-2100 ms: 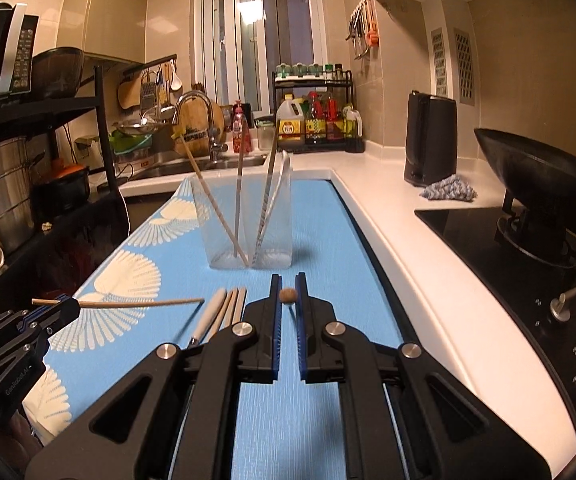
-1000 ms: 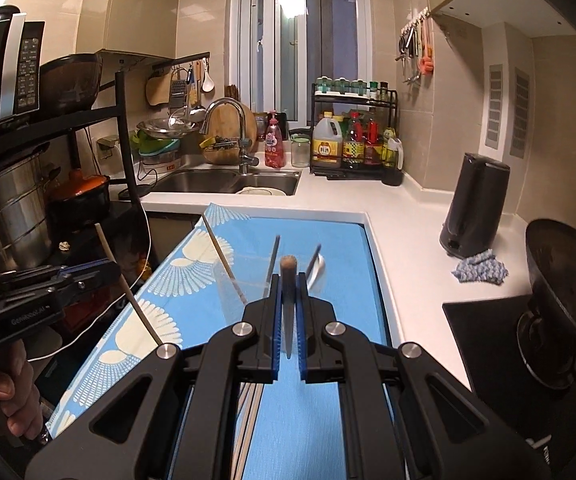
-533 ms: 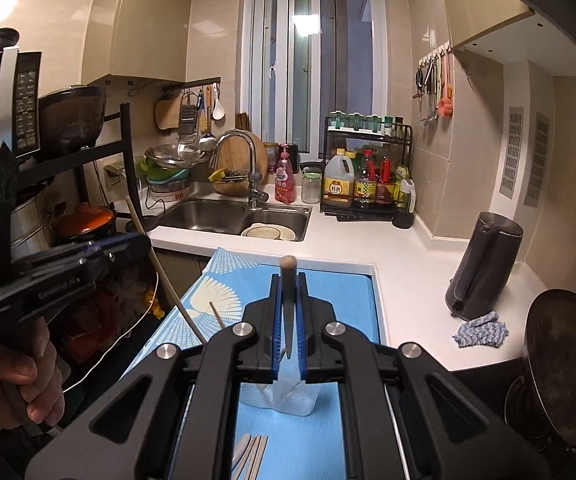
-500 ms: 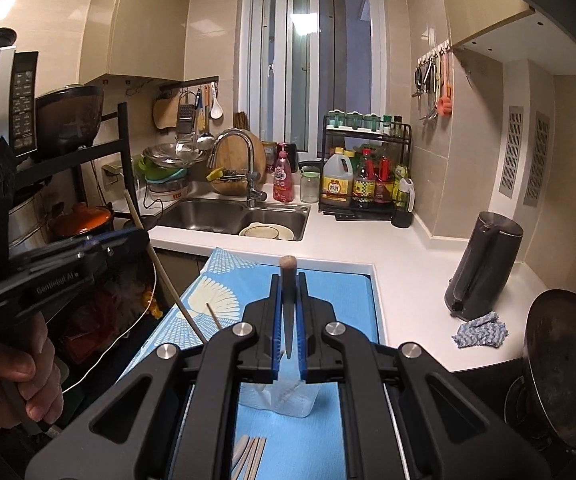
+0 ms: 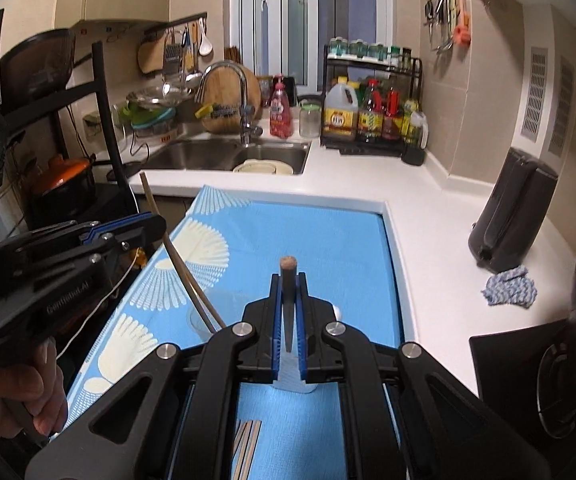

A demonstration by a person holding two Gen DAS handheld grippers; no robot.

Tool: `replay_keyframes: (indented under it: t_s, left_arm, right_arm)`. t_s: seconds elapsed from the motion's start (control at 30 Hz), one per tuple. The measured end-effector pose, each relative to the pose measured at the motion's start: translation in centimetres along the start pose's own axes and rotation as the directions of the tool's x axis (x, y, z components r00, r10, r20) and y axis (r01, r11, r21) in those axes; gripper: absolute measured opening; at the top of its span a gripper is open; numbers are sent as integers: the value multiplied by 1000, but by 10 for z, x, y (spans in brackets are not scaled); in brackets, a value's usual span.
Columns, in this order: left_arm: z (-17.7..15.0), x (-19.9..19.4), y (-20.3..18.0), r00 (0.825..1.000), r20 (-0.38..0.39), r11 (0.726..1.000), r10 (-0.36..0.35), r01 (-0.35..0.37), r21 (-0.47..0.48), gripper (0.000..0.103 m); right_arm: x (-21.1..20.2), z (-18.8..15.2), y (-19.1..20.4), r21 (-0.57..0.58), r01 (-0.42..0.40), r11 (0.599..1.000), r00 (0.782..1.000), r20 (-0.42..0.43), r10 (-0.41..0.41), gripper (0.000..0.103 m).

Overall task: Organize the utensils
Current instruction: 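Lower both chopsticks into the container and open both tools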

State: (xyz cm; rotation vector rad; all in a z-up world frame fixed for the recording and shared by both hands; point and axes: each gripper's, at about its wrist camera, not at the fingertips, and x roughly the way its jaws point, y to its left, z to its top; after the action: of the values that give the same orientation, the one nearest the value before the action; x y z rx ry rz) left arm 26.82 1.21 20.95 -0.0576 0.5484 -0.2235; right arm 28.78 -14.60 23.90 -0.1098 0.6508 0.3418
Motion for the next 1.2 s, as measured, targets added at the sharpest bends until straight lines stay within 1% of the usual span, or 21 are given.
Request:
replay_keyframes:
  t_s: [0.07, 0.1, 0.13, 0.17, 0.2, 0.23, 0.27, 0.33, 0.5, 0.6, 0.77, 0.9, 1.0, 1.07, 1.2]
  left_arm:
    - [-7, 9, -1, 1000, -30, 1000, 9, -9, 12, 6]
    - [-11, 11, -1, 999, -41, 1000, 15, -14, 14, 8]
    - [-13, 12, 0, 999, -46, 1000, 19, -18, 11, 17]
    - [-14, 11, 1, 999, -43, 1000, 24, -23, 3, 32]
    - [-14, 6, 3, 999, -30, 1000, 24, -25, -6, 37]
    - [-14, 0, 4, 1000, -13, 1000, 26, -26, -14, 40]
    - [-13, -6, 3, 1000, -1, 1000, 28, -28, -14, 40]
    - [-11, -18, -1, 999, 31, 999, 36, -36, -3, 41]
    - [-7, -49, -9, 993, 109, 998, 55, -56, 5, 41]
    - [-8, -65, -11, 988, 143, 998, 57, -57, -5, 41]
    - [-20, -94, -14, 980, 190, 998, 65, -64, -10, 41]
    - [-42, -116, -22, 974, 216, 998, 63, -65, 2, 41]
    - [-65, -127, -27, 972, 226, 997, 68, -71, 8, 39]
    - [-84, -132, -31, 971, 226, 997, 77, -82, 14, 34]
    - [-125, -136, -35, 968, 224, 993, 114, -118, 8, 27]
  right_arm:
    - [8, -6, 3, -6, 12, 1000, 1000, -24, -12, 8]
    - [9, -8, 2, -6, 20, 1000, 999, -25, -20, 12]
    - [9, -9, 2, 1, 19, 1000, 999, -32, -19, 15]
    - [8, -10, 2, 5, 17, 1000, 999, -31, -17, 20]
    - [4, -10, 2, -1, 32, 999, 999, -22, -32, 27]
    - [0, -9, 3, -13, 56, 998, 998, -6, -56, 30]
    - [-7, -9, 4, -20, 73, 997, 997, 13, -73, 33]
    - [-19, -7, 1, -8, 77, 997, 996, 37, -76, 33]
    - [-53, -4, -1, 0, 120, 993, 986, 115, -119, 33]
    - [-73, -4, -2, 12, 120, 993, 981, 154, -120, 33]
    - [-112, -15, -2, 38, 120, 992, 963, 239, -125, 33]
    - [-140, -38, -1, 73, 97, 993, 948, 297, -115, 33]
    - [-153, -63, 2, 90, 87, 992, 936, 333, -112, 33]
    - [-153, -79, 4, 101, 88, 991, 937, 329, -117, 33]
    - [-140, -126, 11, 111, 78, 991, 946, 306, -109, 32]
